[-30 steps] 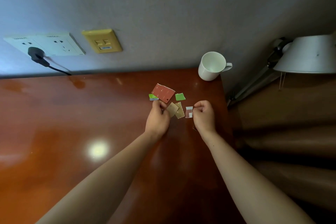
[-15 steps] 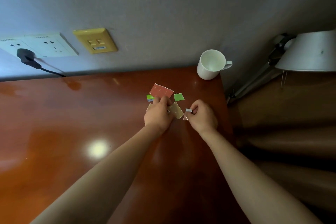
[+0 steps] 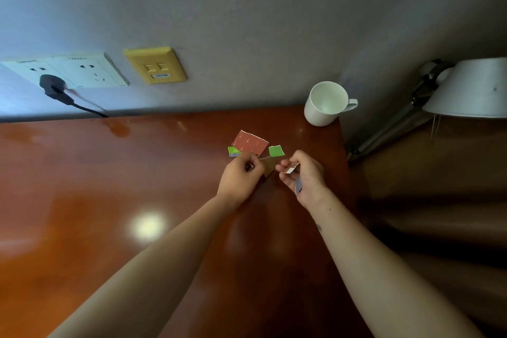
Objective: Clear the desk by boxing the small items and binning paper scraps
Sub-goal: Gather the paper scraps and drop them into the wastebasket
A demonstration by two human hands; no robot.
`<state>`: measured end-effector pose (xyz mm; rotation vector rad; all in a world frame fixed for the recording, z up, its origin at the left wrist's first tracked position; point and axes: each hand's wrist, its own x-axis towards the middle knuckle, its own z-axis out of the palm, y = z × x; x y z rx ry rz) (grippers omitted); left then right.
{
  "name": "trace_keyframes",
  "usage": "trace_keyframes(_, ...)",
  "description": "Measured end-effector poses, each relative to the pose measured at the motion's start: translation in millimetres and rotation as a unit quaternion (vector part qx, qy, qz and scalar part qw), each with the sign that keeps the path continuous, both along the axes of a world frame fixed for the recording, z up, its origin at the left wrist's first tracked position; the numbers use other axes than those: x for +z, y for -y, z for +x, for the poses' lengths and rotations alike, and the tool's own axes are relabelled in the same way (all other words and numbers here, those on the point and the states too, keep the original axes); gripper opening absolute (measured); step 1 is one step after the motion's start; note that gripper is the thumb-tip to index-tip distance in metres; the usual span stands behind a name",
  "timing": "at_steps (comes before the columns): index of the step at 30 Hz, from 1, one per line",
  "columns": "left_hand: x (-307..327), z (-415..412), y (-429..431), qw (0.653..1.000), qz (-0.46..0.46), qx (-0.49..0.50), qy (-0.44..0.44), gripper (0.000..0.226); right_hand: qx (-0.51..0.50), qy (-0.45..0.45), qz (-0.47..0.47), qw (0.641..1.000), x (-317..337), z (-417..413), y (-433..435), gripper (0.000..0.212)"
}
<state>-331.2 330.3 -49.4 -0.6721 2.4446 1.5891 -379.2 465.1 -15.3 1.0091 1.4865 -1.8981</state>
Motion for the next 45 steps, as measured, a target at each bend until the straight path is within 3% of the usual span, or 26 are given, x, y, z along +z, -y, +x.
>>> trace_keyframes(4, 5.9, -5.9, 7.5, 0.990, 0.111, 0.083, 0.000, 0.018, 0.084, -0.040, 0.057, 0.994, -1.5, -2.9, 9.4, 0.015)
trace_keyframes(8, 11.5, -11.1, 14.0, 0.970, 0.178, 0.165, 0.002, 0.018, 0.140, -0.124, 0.167, 0.968, -12.5, -9.5, 21.0, 0.010)
trace_keyframes(13, 18.2, -21.1, 25.6, 0.937, 0.247, 0.244, 0.024, 0.029, 0.301, -0.205, 0.371, 0.855, -23.9, -15.7, 20.8, 0.031)
trace_keyframes(16, 13.6, -29.4, 29.0, 0.922, 0.290, 0.255, 0.044, 0.026, 0.369, -0.221, 0.438, 0.789, -25.3, -17.5, 19.3, 0.036)
trace_keyframes(21, 14.4, -40.8, 26.1, 0.912, 0.331, 0.230, 0.070, 0.033, 0.418, -0.226, 0.475, 0.741, -23.7, -22.5, 18.9, 0.021)
trace_keyframes(24, 19.5, -43.6, 22.5, 0.932, 0.301, 0.188, 0.078, 0.038, 0.439, -0.207, 0.481, 0.730, -22.4, -29.0, 18.7, 0.016)
trace_keyframes(30, 16.5, -52.2, 19.3, 0.965, 0.204, 0.154, 0.054, 0.012, 0.453, -0.185, 0.487, 0.723, -21.4, -35.8, 18.4, 0.013)
trace_keyframes(32, 10.7, -56.1, 21.4, 0.985, 0.109, 0.127, 0.046, 0.011, 0.455, -0.202, 0.484, 0.720, -21.8, -33.5, 19.3, 0.007)
trace_keyframes(34, 7.9, -57.2, 26.0, 0.998, -0.027, 0.031, 0.045, 0.028, 0.442, -0.218, 0.481, 0.725, -23.3, -31.2, 20.0, 0.012)
trace_keyframes(37, 5.7, -57.6, 31.9, 0.974, -0.184, -0.110, 0.073, 0.049, 0.414, -0.225, 0.455, 0.756, -25.7, -30.8, 20.0, 0.026)
trace_keyframes(42, 9.4, -60.4, 27.6, 0.951, -0.262, -0.141, 0.088, 0.029, 0.417, -0.222, 0.445, 0.761, -28.9, -32.0, 18.4, 0.009)
trace_keyframes(45, 11.3, -59.5, 27.5, 0.936, -0.305, -0.155, 0.078, 0.041, 0.411, -0.228, 0.445, 0.762, -29.6, -31.2, 18.8, 0.011)
